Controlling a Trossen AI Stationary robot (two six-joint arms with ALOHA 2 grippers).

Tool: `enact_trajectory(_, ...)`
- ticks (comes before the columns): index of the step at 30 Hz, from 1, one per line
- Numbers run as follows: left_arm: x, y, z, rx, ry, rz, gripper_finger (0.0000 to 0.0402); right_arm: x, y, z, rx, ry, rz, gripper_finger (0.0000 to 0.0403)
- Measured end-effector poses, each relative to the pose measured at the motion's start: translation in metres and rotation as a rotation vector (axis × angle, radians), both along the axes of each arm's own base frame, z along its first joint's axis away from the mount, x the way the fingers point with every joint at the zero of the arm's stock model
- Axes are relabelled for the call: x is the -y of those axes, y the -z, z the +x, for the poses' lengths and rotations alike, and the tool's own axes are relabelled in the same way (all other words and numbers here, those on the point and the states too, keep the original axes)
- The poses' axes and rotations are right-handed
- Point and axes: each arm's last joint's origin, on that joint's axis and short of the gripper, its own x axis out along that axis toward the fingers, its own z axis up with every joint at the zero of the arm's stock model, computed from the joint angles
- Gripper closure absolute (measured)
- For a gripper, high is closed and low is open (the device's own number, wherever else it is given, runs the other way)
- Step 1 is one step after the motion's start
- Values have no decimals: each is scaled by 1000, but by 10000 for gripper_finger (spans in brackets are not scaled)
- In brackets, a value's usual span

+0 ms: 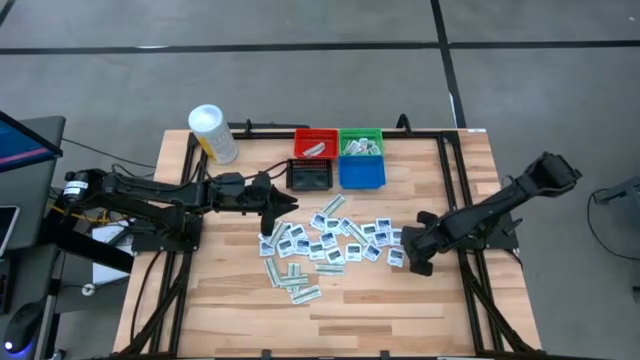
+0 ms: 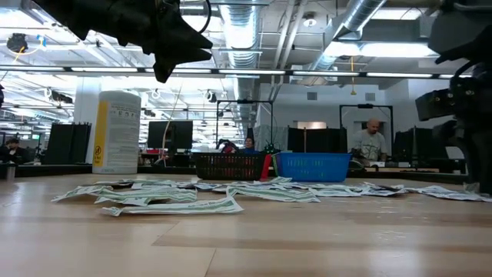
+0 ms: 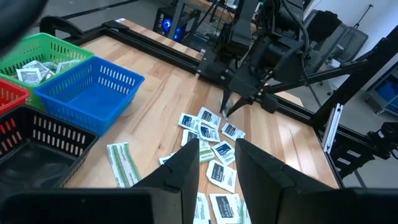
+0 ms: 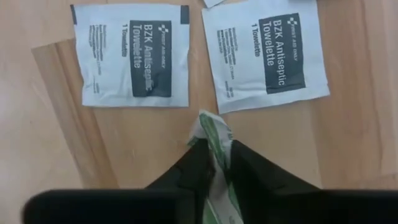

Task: Pick & Place First Aid Supplies
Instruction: Put the bandage into the red basket

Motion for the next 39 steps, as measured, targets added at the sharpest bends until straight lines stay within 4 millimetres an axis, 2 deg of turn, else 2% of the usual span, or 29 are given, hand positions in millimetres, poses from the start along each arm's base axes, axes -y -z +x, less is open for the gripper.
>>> enact_trajectory(8, 0, 0, 0, 0, 2, 7, 298, -9, -27, 21, 82, -5, 50, 396)
enact_trajectory(14, 0, 0, 0, 4, 1, 4, 298, -12, -58, 47, 222, -56, 70, 391)
enact_trajectory(16, 0, -1, 0, 13, 1, 4, 298, -10, -73, 60, 316, -75, 57, 390)
enact_trajectory(21, 0, -4, 1, 41, -4, -15, 298, 4, -109, 90, 566, -54, -41, 399)
enact_trajectory(28, -2, -10, 3, 122, -54, -174, 298, 43, -150, 119, 874, 170, -122, 395)
enact_trajectory(32, -13, -12, 7, 197, -146, -371, 298, 59, -159, 131, 963, 237, -130, 400)
enact_trajectory(34, -18, -11, 11, 230, -170, -436, 298, 66, -158, 134, 953, 245, -123, 401)
enact_trajectory(36, -23, -7, 15, 240, -182, -480, 298, 71, -160, 146, 991, 253, -110, 399)
enact_trajectory(39, -26, -2, 24, 260, -175, -514, 298, 75, -148, 156, 927, 261, -123, 397)
